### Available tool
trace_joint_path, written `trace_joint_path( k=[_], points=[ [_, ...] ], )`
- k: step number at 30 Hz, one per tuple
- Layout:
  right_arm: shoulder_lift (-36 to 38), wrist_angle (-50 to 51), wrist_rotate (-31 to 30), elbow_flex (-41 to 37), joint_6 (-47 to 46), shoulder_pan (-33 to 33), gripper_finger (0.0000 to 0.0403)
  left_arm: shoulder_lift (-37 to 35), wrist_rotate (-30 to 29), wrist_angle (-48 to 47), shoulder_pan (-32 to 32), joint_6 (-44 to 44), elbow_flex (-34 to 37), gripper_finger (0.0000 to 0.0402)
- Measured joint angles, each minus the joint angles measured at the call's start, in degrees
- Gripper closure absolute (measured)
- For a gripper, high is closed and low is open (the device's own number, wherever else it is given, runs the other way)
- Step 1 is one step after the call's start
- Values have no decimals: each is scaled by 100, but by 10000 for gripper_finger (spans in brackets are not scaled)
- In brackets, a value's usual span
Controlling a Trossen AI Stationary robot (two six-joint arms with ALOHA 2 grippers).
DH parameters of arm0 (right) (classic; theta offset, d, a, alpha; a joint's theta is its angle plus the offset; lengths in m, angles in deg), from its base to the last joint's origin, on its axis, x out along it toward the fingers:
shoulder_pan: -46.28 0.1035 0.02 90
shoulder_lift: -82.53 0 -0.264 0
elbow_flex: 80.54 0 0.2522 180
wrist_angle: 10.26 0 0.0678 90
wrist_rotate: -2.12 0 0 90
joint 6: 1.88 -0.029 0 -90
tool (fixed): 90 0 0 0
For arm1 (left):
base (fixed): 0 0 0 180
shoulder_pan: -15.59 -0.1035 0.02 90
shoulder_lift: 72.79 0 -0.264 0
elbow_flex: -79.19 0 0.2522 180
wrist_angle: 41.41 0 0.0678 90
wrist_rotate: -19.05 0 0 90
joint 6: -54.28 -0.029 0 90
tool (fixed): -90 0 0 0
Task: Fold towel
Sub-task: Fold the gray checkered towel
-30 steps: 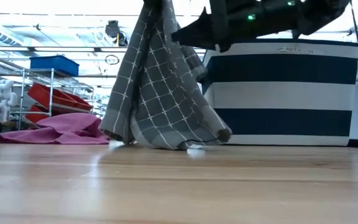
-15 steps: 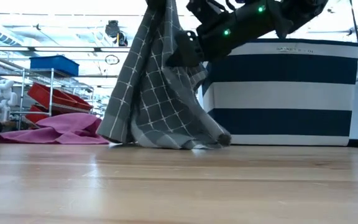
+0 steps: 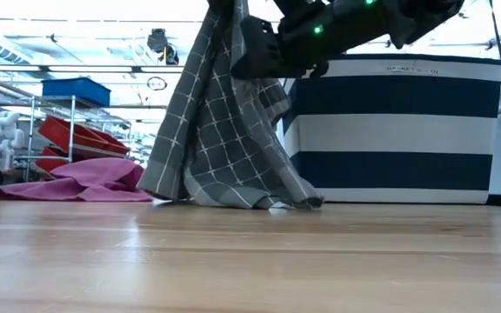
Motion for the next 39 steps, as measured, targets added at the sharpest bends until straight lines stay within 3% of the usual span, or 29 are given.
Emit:
trace_joint_path(
  k=[7, 12, 16, 24, 33, 39],
  points=[
    [-94, -836, -25, 0, 205, 24, 222, 7, 312, 52, -11, 180, 0, 401],
    [-308, -1039, -719, 2, 619, 15, 222, 33, 450, 93, -11, 283, -2, 401],
    [-398, -1260, -738, -2, 780, 133, 222, 71, 513, 43, -11, 338, -2, 401],
    [-382, -2846, -937, 7, 2451, 355, 222, 265, 545, -107, -162, 319, -4, 401],
    [-393, -1569, -687, 421, 1962, 256, 222, 437, 558, -422, -205, -447, -4, 401],
    [-382, -1437, -1173, 461, 2038, 172, 222, 455, 363, -557, -122, -946, -4, 401]
  ],
)
